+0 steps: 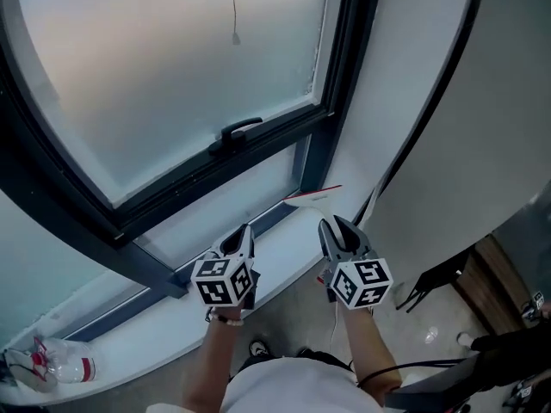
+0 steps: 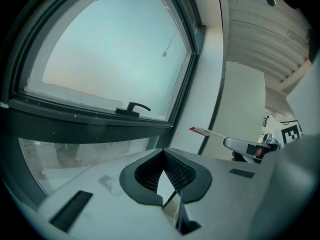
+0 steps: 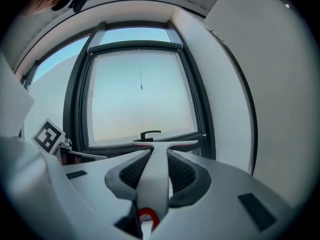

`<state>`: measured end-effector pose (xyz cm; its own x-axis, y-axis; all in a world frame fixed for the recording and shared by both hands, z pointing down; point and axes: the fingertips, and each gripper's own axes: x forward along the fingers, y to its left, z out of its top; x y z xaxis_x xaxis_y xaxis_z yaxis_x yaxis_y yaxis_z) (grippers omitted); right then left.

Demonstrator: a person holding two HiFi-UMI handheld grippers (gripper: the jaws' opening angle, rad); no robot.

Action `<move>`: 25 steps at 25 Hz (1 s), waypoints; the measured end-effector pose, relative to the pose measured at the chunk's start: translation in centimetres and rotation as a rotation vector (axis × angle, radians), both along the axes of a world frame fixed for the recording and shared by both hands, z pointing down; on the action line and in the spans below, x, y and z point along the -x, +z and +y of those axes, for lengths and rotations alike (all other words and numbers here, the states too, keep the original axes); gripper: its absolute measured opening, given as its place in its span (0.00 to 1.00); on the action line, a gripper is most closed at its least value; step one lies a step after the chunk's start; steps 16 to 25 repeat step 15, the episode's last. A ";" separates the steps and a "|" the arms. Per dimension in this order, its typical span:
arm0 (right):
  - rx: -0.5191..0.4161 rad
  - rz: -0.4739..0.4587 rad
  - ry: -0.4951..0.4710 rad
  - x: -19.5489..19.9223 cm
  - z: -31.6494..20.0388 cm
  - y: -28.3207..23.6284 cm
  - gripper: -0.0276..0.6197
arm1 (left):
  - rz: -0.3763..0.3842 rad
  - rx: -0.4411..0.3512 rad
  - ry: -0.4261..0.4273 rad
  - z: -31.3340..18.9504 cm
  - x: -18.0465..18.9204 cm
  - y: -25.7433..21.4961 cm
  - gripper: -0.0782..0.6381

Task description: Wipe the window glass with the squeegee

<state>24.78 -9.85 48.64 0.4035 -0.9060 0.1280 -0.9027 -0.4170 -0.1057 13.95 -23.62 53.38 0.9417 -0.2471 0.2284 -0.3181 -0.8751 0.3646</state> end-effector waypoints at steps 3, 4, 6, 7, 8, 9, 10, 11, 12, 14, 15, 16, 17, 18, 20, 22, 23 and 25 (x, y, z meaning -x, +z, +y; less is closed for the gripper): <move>0.006 -0.017 -0.014 0.8 1.3 0.4 0.17 | -0.021 -0.001 -0.024 1.9 1.5 0.2 0.11; 0.003 -0.026 -0.024 1.2 1.4 0.5 0.17 | -0.025 -0.008 -0.030 2.4 1.9 -0.1 0.11; 0.000 -0.041 -0.050 2.1 1.3 0.7 0.17 | -0.030 -0.023 -0.047 3.0 2.9 -0.6 0.11; -0.003 -0.053 -0.067 2.6 1.0 1.0 0.18 | -0.031 -0.024 -0.058 3.2 3.4 -0.7 0.11; -0.005 -0.066 -0.083 3.1 0.8 1.2 0.17 | -0.032 -0.023 -0.068 3.4 3.9 -0.7 0.11; -0.005 -0.074 -0.096 3.6 0.7 1.4 0.17 | -0.034 -0.021 -0.076 3.7 4.5 -0.7 0.11; -0.004 -0.076 -0.105 4.1 0.8 1.5 0.17 | -0.037 -0.021 -0.081 4.0 4.9 -0.6 0.11; -0.003 -0.072 -0.111 4.4 1.1 1.4 0.17 | -0.040 -0.021 -0.084 4.4 5.3 -0.5 0.11; 0.000 -0.063 -0.114 4.8 1.4 1.2 0.18 | -0.043 -0.021 -0.085 4.8 5.6 -0.4 0.11; 0.007 -0.035 -0.118 5.4 2.0 0.7 0.17 | -0.044 -0.019 -0.087 5.5 6.1 -0.3 0.11; 0.010 -0.019 -0.120 5.7 2.2 0.5 0.17 | -0.044 -0.018 -0.089 5.7 6.3 -0.3 0.11; 0.010 -0.019 -0.120 5.7 2.2 0.5 0.17 | -0.044 -0.018 -0.089 5.7 6.3 -0.3 0.11; 0.010 -0.019 -0.120 5.7 2.2 0.5 0.17 | -0.044 -0.018 -0.089 5.7 6.3 -0.3 0.11; 0.010 -0.019 -0.120 5.7 2.2 0.5 0.17 | -0.044 -0.018 -0.089 5.7 6.3 -0.3 0.11; 0.010 -0.019 -0.120 5.7 2.2 0.5 0.17 | -0.044 -0.018 -0.089 5.7 6.3 -0.3 0.11; 0.010 -0.019 -0.120 5.7 2.2 0.5 0.17 | -0.044 -0.018 -0.089 5.7 6.3 -0.3 0.11; 0.010 -0.019 -0.120 5.7 2.2 0.5 0.17 | -0.044 -0.018 -0.089 5.7 6.3 -0.3 0.11; 0.010 -0.019 -0.120 5.7 2.2 0.5 0.17 | -0.044 -0.018 -0.089 5.7 6.3 -0.3 0.11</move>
